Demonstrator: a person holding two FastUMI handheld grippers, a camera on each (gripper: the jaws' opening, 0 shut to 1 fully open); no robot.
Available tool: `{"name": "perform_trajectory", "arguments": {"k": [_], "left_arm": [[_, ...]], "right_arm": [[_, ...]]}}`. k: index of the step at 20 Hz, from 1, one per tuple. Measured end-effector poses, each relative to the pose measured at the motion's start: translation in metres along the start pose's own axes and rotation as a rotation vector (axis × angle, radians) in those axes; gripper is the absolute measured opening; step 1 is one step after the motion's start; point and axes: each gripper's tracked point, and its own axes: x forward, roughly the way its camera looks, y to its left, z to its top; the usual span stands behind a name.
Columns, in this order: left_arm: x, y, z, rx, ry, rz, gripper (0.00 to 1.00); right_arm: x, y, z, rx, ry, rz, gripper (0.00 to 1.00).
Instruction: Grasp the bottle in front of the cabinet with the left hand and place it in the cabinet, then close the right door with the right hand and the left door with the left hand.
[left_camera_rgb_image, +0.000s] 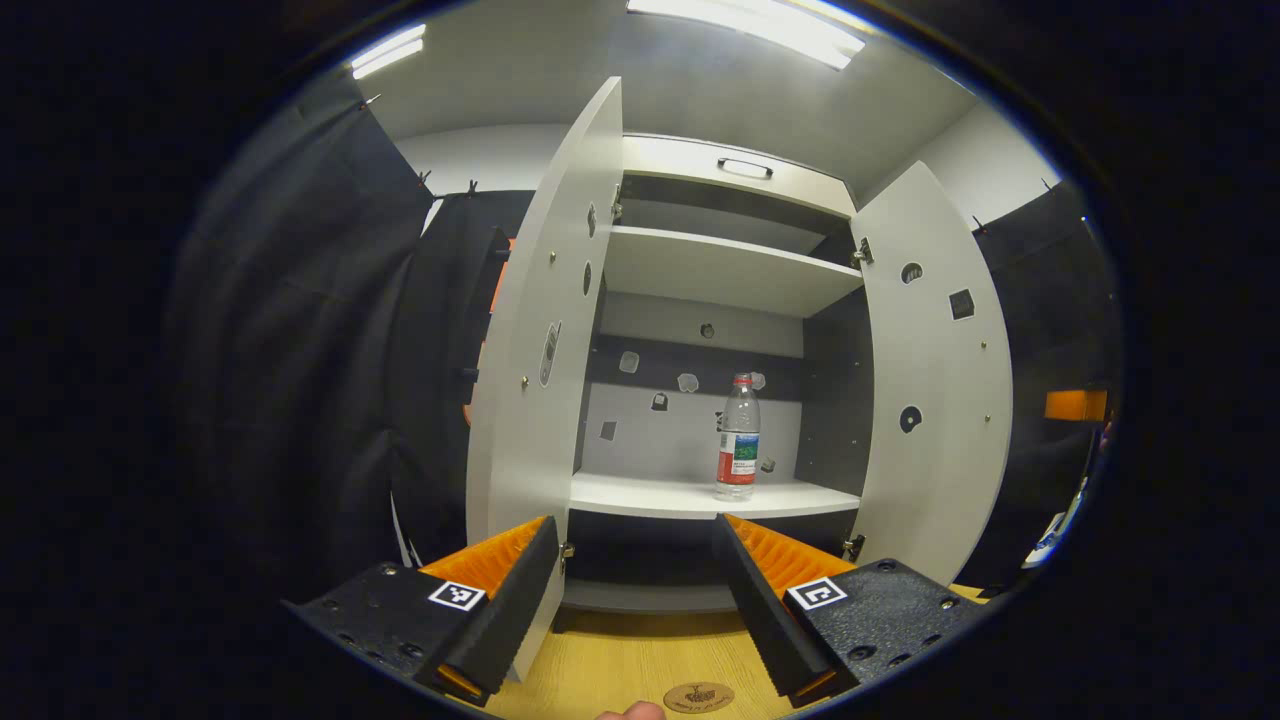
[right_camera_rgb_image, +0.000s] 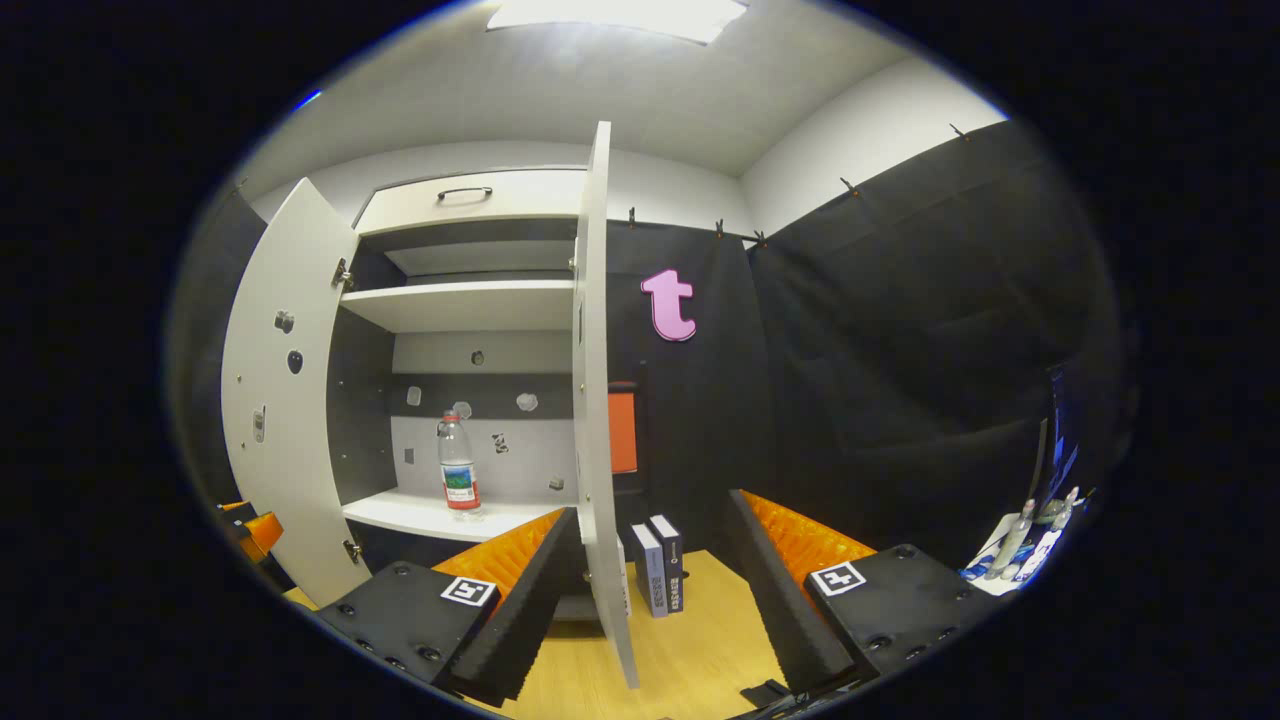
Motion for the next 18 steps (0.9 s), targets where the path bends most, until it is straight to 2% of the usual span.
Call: {"name": "perform_trajectory", "arguments": {"k": [3,5,10,12,13,18], "left_arm": [[-0.005,-0.002,0.001,-0.034,0.001,-0.007,0.97],[-0.008,-0.001,0.002,-0.048,0.000,-0.002,0.95],[-0.013,0.008,0.003,-0.067,0.005,0.026,0.95],[-0.014,0.009,0.004,-0.078,-0.004,0.033,0.97],[-0.015,0.009,0.005,-0.077,-0.005,0.036,0.95],[-0.018,0.006,0.004,-0.073,-0.012,0.033,0.95]], "right_arm": [[0.020,-0.021,0.021,-0.005,-0.021,-0.019,0.98],[0.034,-0.038,0.035,-0.019,-0.043,-0.047,0.98],[0.070,-0.061,0.048,-0.033,-0.062,-0.083,0.98],[0.084,-0.065,0.039,-0.033,-0.041,-0.083,0.98],[0.090,-0.068,0.034,-0.038,-0.030,-0.085,0.98],[0.121,-0.067,0.010,-0.060,0.013,-0.075,0.98]]}}
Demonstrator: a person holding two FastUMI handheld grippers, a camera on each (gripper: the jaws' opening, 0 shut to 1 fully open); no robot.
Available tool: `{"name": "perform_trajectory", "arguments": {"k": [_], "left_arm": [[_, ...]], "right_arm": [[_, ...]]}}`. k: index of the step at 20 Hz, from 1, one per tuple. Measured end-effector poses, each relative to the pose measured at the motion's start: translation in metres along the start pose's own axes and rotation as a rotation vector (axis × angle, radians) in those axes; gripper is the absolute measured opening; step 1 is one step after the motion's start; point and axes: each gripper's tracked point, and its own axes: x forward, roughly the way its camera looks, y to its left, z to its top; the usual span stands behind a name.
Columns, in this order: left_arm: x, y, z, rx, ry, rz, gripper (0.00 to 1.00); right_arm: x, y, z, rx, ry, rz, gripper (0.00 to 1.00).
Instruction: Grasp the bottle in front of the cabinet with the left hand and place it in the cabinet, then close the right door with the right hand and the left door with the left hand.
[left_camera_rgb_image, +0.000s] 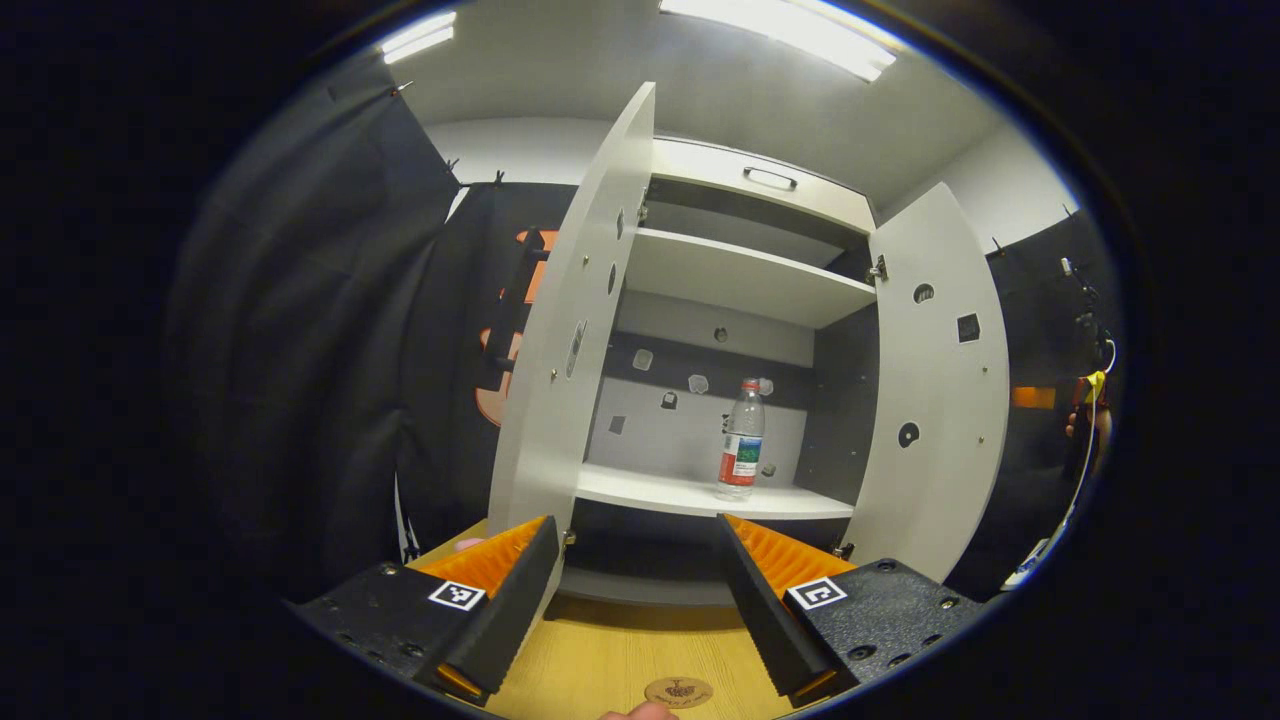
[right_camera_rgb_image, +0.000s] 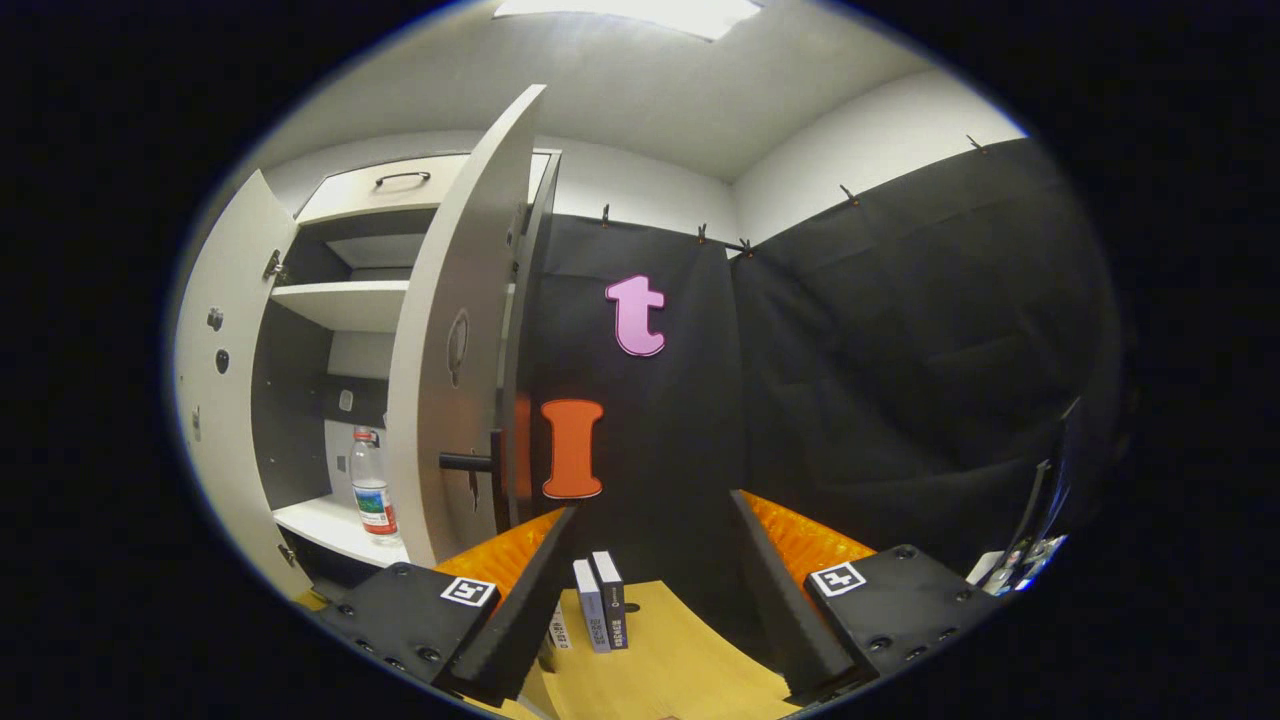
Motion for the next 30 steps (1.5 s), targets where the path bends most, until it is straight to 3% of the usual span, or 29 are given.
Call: {"name": "perform_trajectory", "arguments": {"k": [5,6,7,10,11,12,23,30], "left_arm": [[-0.001,0.000,-0.001,0.006,0.000,0.003,0.95],[-0.002,0.001,0.000,0.010,-0.003,0.006,0.95],[-0.002,0.002,0.000,0.014,-0.004,0.007,0.95],[-0.001,0.001,-0.001,0.017,-0.006,0.003,0.95],[-0.001,0.001,0.000,0.017,-0.008,0.000,0.95],[0.001,0.001,0.001,0.016,-0.012,-0.003,0.95],[0.013,0.004,-0.001,0.006,-0.009,-0.048,0.95],[0.015,0.007,-0.006,-0.010,0.005,-0.054,0.94]], "right_arm": [[0.009,0.012,-0.010,0.002,0.008,0.024,0.98],[0.008,0.011,-0.010,-0.005,0.000,0.021,0.97],[0.006,0.012,-0.010,-0.009,-0.001,0.022,0.89],[0.004,0.023,-0.008,-0.013,-0.008,0.062,0.94],[0.002,0.026,-0.008,-0.009,-0.009,0.075,0.87],[-0.001,0.030,-0.009,-0.002,-0.006,0.089,0.94],[-0.024,0.101,-0.006,-0.012,-0.002,0.186,0.94],[-0.027,0.157,-0.017,0.027,0.027,0.302,0.94]]}}
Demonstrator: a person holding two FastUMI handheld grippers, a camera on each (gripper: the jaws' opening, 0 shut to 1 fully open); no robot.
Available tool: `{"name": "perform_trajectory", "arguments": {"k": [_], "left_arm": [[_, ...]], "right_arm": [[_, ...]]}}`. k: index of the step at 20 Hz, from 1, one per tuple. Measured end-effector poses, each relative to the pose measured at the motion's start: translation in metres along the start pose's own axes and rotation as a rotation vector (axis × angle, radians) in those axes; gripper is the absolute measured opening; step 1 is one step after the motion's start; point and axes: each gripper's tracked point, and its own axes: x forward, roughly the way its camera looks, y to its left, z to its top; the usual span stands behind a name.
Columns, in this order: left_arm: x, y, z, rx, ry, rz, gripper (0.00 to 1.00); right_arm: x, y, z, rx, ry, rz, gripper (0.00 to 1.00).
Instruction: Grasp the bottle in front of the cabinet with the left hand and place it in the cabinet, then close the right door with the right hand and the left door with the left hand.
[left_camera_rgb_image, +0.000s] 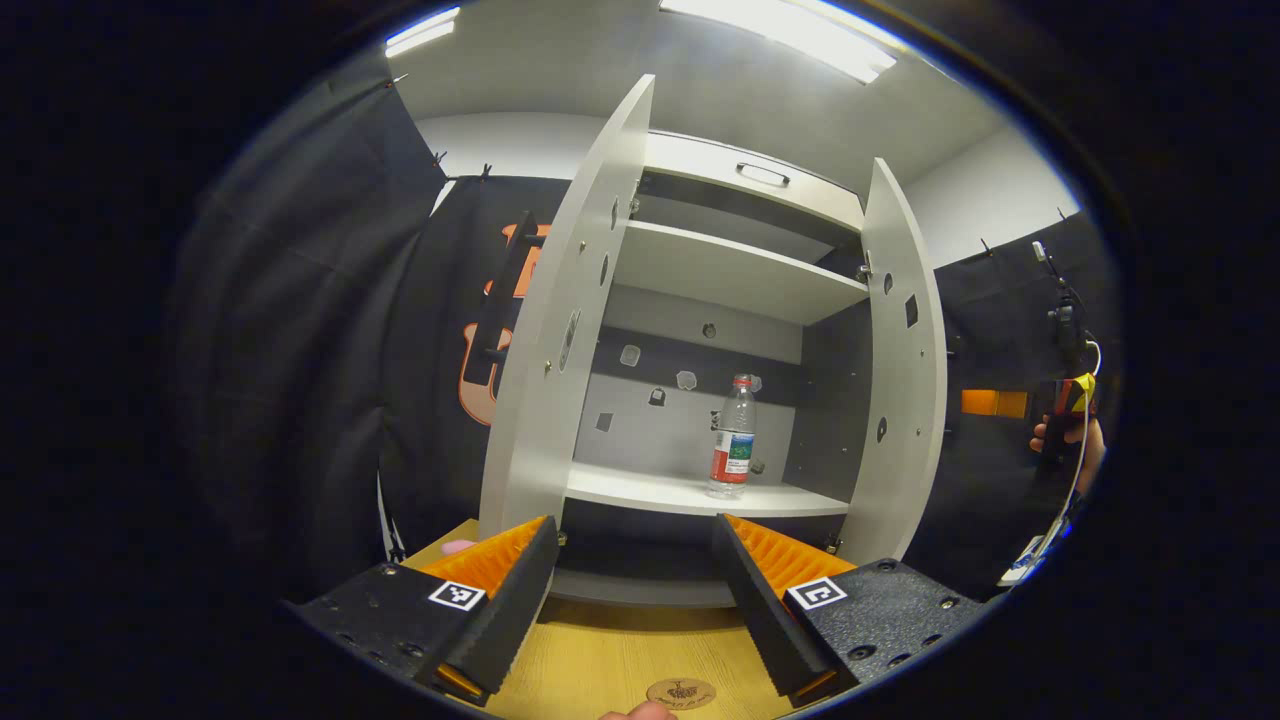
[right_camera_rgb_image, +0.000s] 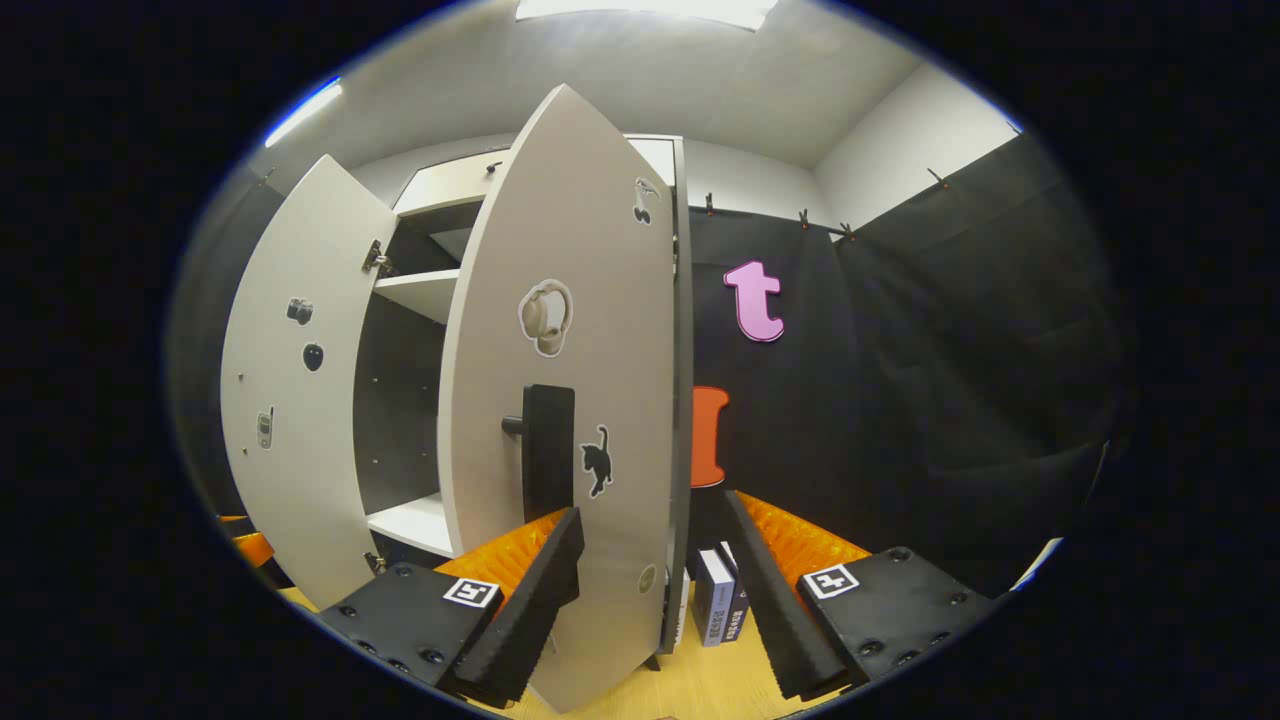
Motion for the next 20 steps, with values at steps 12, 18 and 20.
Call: {"name": "perform_trajectory", "arguments": {"k": [12,18,20], "left_arm": [[-0.010,0.024,-0.002,-0.007,0.008,0.058,0.94],[-0.012,0.036,0.000,-0.001,0.001,0.102,0.95],[-0.014,0.041,0.001,0.003,-0.002,0.119,0.94]], "right_arm": [[0.038,0.047,-0.026,0.060,0.049,0.084,0.96],[0.059,0.068,-0.041,0.076,0.080,0.126,0.96],[0.065,0.071,-0.046,0.069,0.081,0.128,0.95]]}}
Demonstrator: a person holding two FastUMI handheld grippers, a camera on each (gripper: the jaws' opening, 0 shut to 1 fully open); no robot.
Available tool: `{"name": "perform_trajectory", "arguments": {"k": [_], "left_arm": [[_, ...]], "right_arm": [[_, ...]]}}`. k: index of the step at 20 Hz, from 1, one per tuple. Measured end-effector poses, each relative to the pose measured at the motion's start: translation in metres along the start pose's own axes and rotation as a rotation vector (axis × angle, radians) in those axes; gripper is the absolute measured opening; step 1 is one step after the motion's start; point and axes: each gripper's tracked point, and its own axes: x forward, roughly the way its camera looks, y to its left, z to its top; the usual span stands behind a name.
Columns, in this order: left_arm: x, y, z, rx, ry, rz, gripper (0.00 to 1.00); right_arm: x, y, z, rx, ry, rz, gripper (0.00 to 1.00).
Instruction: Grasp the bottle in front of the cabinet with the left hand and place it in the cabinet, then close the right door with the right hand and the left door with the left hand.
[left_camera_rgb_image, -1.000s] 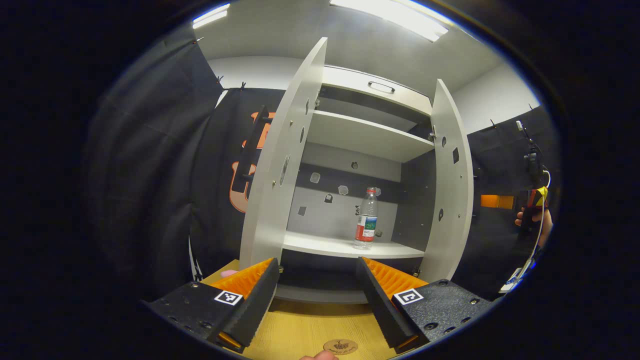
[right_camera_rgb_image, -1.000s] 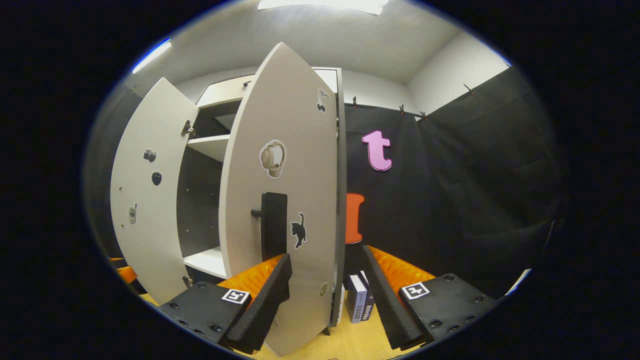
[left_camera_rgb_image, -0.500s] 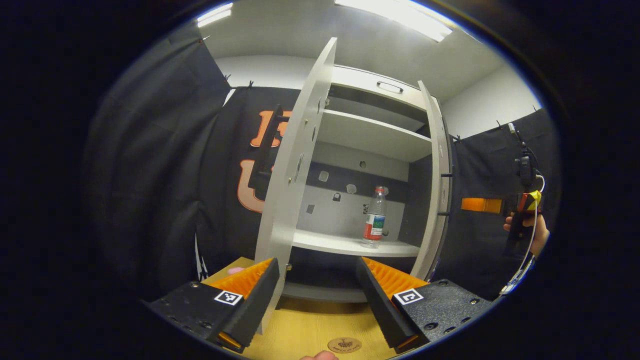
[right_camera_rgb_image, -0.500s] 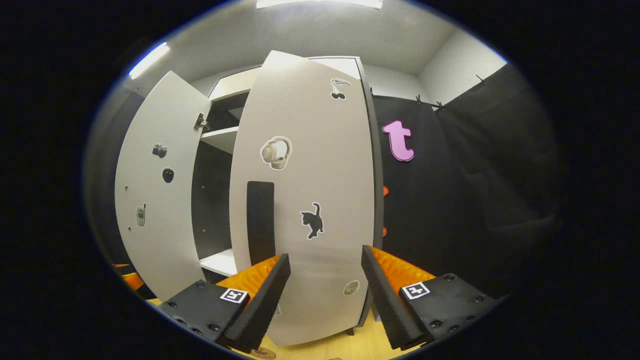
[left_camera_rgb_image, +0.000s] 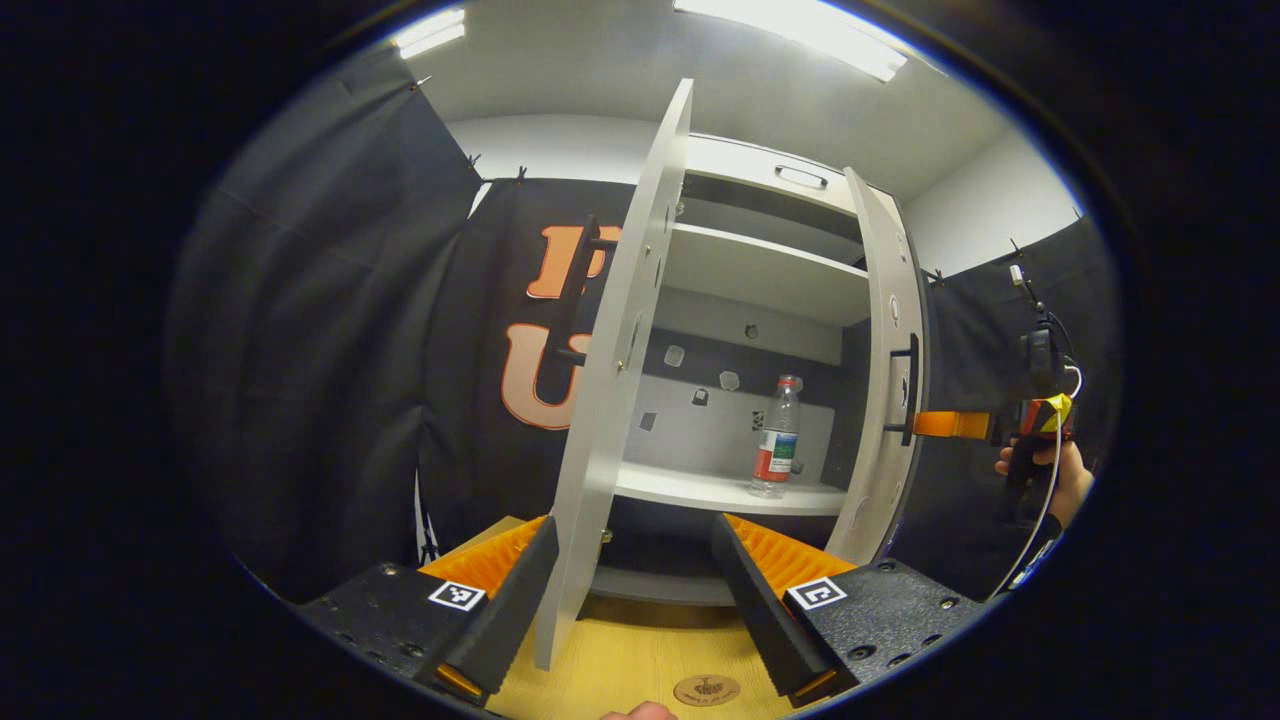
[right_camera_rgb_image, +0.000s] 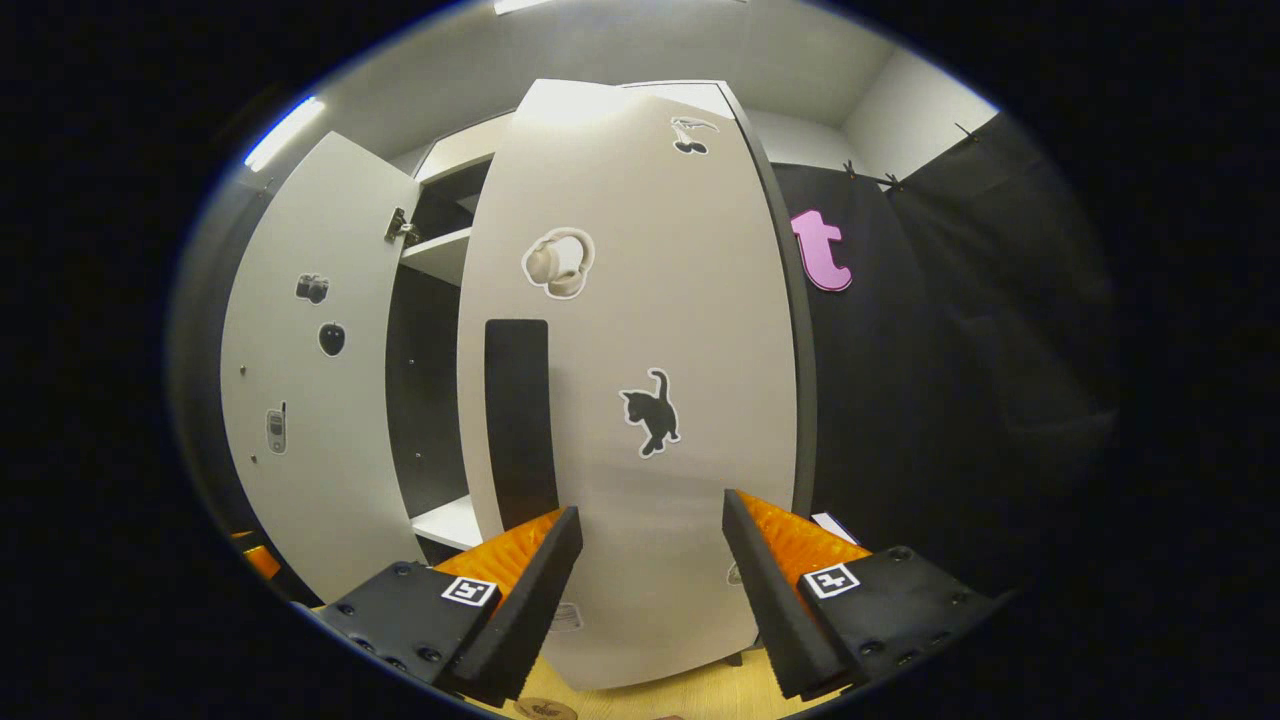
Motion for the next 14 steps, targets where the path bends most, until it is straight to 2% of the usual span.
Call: {"name": "perform_trajectory", "arguments": {"k": [10,14], "left_arm": [[-0.008,0.034,0.022,0.030,-0.054,0.119,0.95],[-0.015,0.047,0.029,0.029,-0.064,0.168,0.95]], "right_arm": [[0.020,0.008,-0.006,-0.024,0.010,0.019,0.95],[0.028,0.004,-0.004,-0.045,-0.002,-0.012,0.95]]}}
